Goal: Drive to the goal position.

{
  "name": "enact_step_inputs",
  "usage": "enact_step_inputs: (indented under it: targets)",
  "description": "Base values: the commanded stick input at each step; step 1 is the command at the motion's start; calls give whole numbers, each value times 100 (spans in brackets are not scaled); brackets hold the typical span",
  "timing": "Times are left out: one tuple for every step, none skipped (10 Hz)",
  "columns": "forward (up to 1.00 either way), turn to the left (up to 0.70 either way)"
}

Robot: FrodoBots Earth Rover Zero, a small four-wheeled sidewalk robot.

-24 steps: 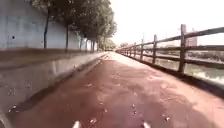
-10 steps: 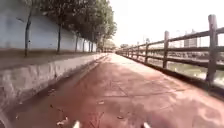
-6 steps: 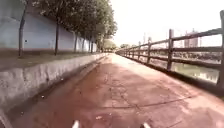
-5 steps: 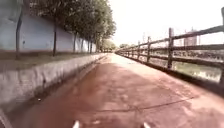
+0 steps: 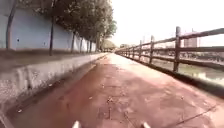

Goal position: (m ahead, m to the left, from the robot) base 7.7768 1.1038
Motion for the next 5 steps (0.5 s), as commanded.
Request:
enact_step_inputs:
  targets:
    - [70, -35]
    - [70, -35]
    - [70, 0]
    - [70, 0]
    - [70, 0]
